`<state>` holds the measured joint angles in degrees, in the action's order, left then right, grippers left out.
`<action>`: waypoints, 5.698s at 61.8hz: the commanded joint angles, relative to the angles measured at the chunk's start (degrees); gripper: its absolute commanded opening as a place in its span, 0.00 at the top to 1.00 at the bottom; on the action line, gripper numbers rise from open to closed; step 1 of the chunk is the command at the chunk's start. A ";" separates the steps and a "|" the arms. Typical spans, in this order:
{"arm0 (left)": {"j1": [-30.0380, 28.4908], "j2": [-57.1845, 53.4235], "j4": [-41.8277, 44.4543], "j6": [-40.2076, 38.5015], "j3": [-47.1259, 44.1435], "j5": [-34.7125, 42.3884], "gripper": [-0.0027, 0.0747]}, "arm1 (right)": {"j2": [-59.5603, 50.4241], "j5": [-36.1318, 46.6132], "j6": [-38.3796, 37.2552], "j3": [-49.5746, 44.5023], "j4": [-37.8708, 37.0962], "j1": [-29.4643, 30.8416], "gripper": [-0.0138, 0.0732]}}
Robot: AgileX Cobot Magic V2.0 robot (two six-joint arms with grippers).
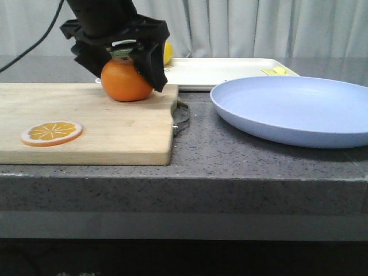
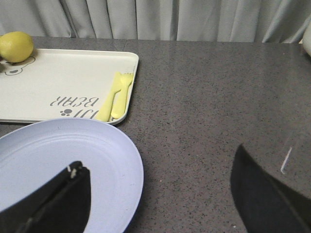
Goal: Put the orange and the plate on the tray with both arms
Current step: 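Close the left gripper on the orange and lift it, then carry the orange with the left gripper and release it onto the blue plate, then raise the left gripper and withdraw it from the plate, then move the right gripper down to the rim of the blue plate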
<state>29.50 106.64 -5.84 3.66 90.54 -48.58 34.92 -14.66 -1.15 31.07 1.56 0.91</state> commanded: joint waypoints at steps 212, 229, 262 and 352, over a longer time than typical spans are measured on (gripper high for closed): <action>15.85 3.47 10.80 -5.14 24.66 -6.52 0.99 | 0.31 5.01 0.08 2.06 -0.37 0.27 0.15; 4.73 0.77 10.69 -7.34 24.36 -15.08 0.99 | 0.31 5.01 0.08 2.06 -0.37 0.27 0.15; -12.22 -16.56 10.59 -10.43 -0.81 -6.12 0.99 | 0.31 5.01 0.08 2.06 -0.37 0.27 0.15; -16.25 -99.31 10.25 -12.59 -64.12 20.81 0.99 | 2.96 0.79 0.08 4.16 -0.23 0.23 0.20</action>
<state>13.45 6.69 4.67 -8.45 25.03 -32.75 35.82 -15.97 -1.15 31.78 1.56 0.91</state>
